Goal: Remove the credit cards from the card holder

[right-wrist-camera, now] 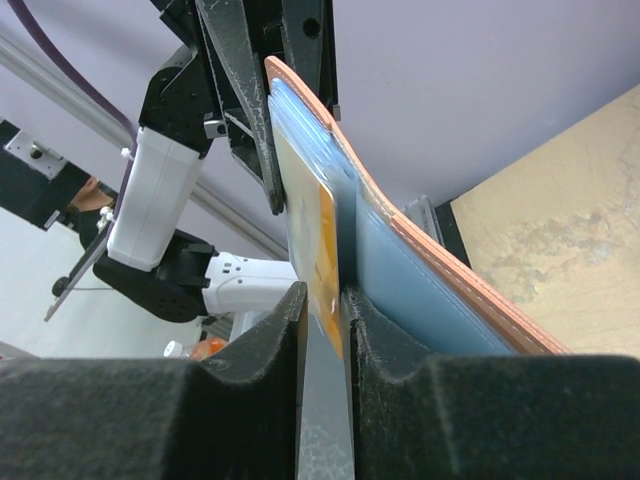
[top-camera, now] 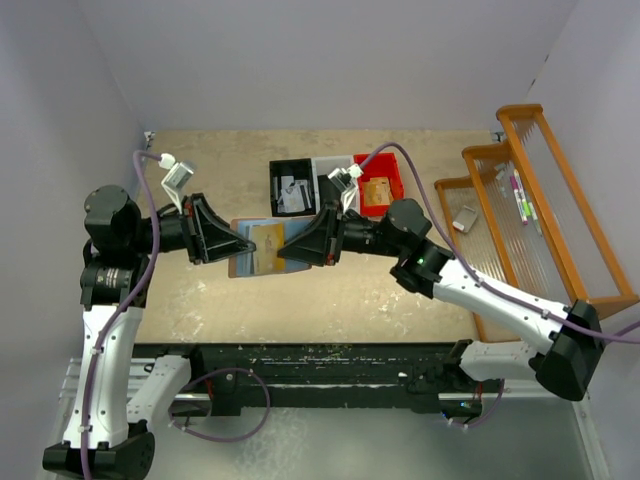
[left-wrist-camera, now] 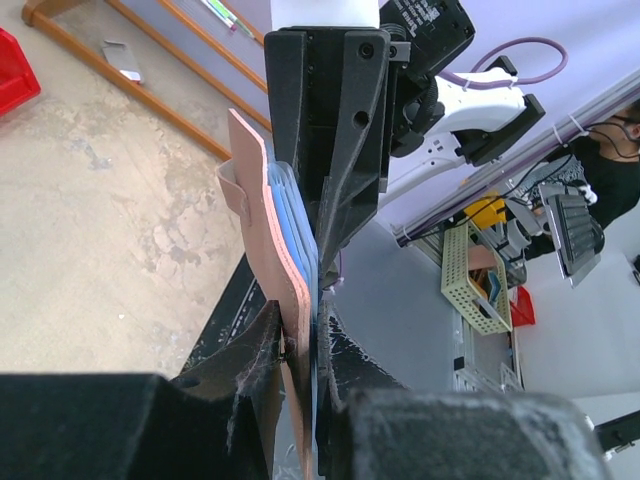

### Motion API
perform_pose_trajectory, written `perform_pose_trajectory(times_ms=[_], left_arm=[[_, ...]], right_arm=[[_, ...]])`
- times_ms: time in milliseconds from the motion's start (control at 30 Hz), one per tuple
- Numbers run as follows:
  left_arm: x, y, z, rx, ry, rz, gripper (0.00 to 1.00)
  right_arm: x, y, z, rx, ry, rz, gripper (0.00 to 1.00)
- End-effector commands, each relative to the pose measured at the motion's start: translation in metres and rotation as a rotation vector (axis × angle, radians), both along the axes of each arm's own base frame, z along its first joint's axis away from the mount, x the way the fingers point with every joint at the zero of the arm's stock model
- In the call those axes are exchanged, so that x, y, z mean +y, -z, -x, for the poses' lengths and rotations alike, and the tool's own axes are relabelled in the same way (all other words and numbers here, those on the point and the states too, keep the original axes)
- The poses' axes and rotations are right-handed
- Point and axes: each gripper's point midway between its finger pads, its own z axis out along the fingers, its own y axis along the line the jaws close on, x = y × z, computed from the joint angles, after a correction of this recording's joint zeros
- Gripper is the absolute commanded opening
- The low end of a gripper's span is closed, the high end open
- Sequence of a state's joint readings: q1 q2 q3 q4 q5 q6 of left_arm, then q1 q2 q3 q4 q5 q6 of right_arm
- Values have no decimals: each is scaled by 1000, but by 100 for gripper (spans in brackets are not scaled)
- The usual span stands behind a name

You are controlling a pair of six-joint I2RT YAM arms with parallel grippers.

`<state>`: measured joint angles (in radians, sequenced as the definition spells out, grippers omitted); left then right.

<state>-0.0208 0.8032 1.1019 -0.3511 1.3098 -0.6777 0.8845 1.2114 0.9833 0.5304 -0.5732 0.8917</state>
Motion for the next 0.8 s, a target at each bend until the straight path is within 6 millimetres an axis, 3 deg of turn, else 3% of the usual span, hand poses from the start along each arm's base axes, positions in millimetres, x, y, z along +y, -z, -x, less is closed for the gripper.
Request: perform_pose_trajectory(times_ms=[0,67,200,767], left_arm=[[-1,-11,5,-55,15,5,10],[-1,-10,4,-55,10,2,9],[-1,-9,3,-51,11,0,9],[-1,-34,10,-91,20,27,8]], right_arm=[[2,-36,3,-67,-28,-104,25],[3,-37,4,-65,-41,-113,24],[2,-31,8,-50,-62,-99,1],[-23,-19,7,-38,23,-129,0]])
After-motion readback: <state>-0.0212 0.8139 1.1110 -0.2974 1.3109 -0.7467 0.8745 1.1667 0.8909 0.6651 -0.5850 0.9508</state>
